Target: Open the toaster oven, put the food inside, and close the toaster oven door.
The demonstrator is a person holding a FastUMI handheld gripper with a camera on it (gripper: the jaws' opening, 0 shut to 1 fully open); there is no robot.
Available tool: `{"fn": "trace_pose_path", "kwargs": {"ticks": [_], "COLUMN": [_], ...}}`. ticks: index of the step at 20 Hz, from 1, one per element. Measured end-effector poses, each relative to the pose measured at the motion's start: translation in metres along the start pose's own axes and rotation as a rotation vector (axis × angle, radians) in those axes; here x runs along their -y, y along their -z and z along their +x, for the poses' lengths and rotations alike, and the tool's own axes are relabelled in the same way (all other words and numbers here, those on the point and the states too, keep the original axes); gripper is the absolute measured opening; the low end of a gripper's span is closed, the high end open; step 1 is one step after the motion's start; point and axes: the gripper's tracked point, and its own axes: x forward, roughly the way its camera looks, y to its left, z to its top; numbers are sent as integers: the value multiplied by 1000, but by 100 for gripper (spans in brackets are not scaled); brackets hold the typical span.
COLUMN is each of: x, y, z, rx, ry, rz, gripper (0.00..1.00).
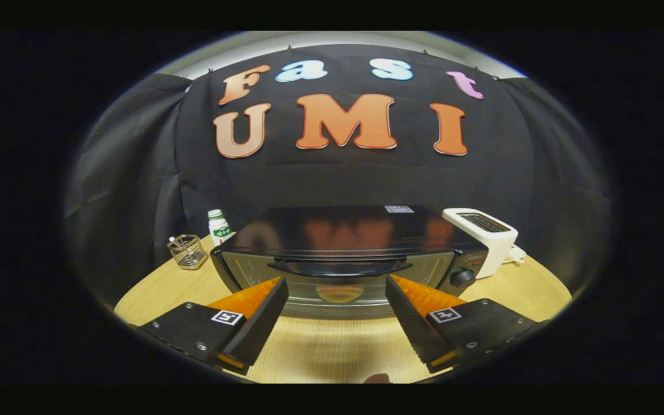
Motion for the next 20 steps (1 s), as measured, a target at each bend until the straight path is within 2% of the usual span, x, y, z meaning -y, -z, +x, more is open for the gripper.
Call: {"fn": "trace_pose_path", "kwargs": {"ticks": [4, 7, 12, 15, 20], "x": [1, 9, 32, 62, 91], "y": [-7, -32, -78, -104, -114], "z": [-5, -25, -75, -108, -158], "rx": [8, 59, 142, 192, 223], "ry": [-2, 8, 11, 63, 87], "rz": [5, -2, -6, -44, -50], "gripper": [100, 100, 100, 100, 100]}}
